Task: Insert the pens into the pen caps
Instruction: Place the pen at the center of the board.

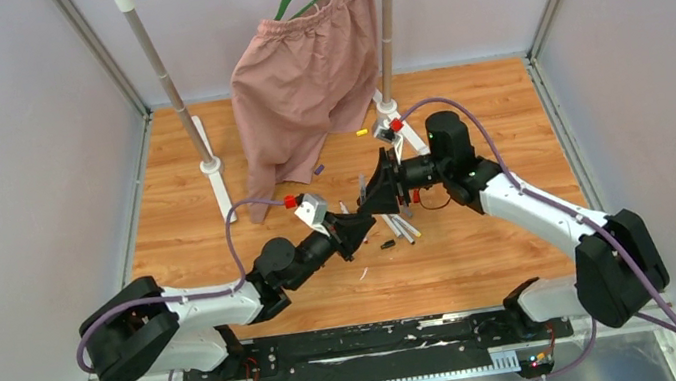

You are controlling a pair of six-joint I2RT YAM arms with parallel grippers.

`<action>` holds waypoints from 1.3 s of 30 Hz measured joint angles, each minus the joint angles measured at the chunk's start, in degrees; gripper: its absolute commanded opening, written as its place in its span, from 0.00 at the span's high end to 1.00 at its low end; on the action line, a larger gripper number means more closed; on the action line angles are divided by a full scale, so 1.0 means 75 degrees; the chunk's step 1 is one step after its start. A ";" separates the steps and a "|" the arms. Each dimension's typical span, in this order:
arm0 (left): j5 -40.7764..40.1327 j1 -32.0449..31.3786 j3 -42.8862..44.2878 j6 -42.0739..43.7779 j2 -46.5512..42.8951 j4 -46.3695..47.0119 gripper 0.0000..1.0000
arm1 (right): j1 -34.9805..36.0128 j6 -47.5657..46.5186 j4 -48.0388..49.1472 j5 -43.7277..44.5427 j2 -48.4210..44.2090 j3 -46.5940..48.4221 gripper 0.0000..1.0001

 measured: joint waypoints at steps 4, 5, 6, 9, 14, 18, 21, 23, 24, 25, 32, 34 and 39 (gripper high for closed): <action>-0.0006 0.0000 0.0000 -0.0029 0.0079 0.0000 1.00 | 0.0149 0.0087 0.0099 0.0041 0.0093 0.0000 0.85; -0.0003 0.0000 0.0000 -0.0032 0.0087 0.0000 1.00 | 0.0166 0.0082 0.0128 0.0041 0.0108 0.0000 0.90; -0.0012 0.0000 0.0000 -0.0085 0.0093 0.0009 0.99 | 0.0175 0.0076 0.0163 0.0076 0.0128 0.0000 0.93; -0.0029 0.0000 0.0000 -0.0181 0.0093 0.0006 0.79 | 0.0181 0.0044 0.0219 0.0105 0.0154 0.0003 0.98; -0.0003 0.0000 -0.0009 -0.0286 0.0087 0.0029 0.41 | 0.0181 -0.0172 0.0029 0.0102 0.0154 0.0017 1.00; 0.0041 0.0000 -0.0140 -0.0344 -0.0058 0.0050 0.31 | 0.0149 -0.0708 -0.0525 0.0122 0.0146 0.0119 1.00; 0.0140 0.0000 -0.0364 -0.0297 -0.0344 -0.0073 0.25 | 0.0032 -0.1495 -0.1215 0.0344 0.0114 0.0344 1.00; 0.0230 0.0000 -0.0498 -0.0195 -0.0615 -0.0309 0.19 | -0.0149 -0.2247 -0.1871 0.0836 0.0050 0.0577 1.00; 0.0259 0.0000 -0.0539 -0.0131 -0.0740 -0.0460 0.18 | -0.0248 -0.2640 -0.2139 0.1183 0.0017 0.0676 1.00; 0.0300 0.0003 -0.0560 -0.0050 -0.0941 -0.0769 0.18 | -0.0332 -0.2961 -0.2361 0.1510 0.0000 0.0758 1.00; 0.0373 0.0254 -0.0379 0.0600 -0.2060 -0.3107 0.12 | -0.1472 -0.4698 -0.3491 0.4686 0.0449 0.1256 1.00; 0.0370 0.0417 -0.0347 0.0734 -0.2305 -0.3660 0.11 | -0.1888 -0.4809 -0.3620 0.5458 0.0842 0.1323 1.00; 0.0329 0.0603 -0.0370 0.0778 -0.2629 -0.4371 0.11 | -0.2806 -0.4838 -0.3926 0.6924 0.1906 0.1556 0.99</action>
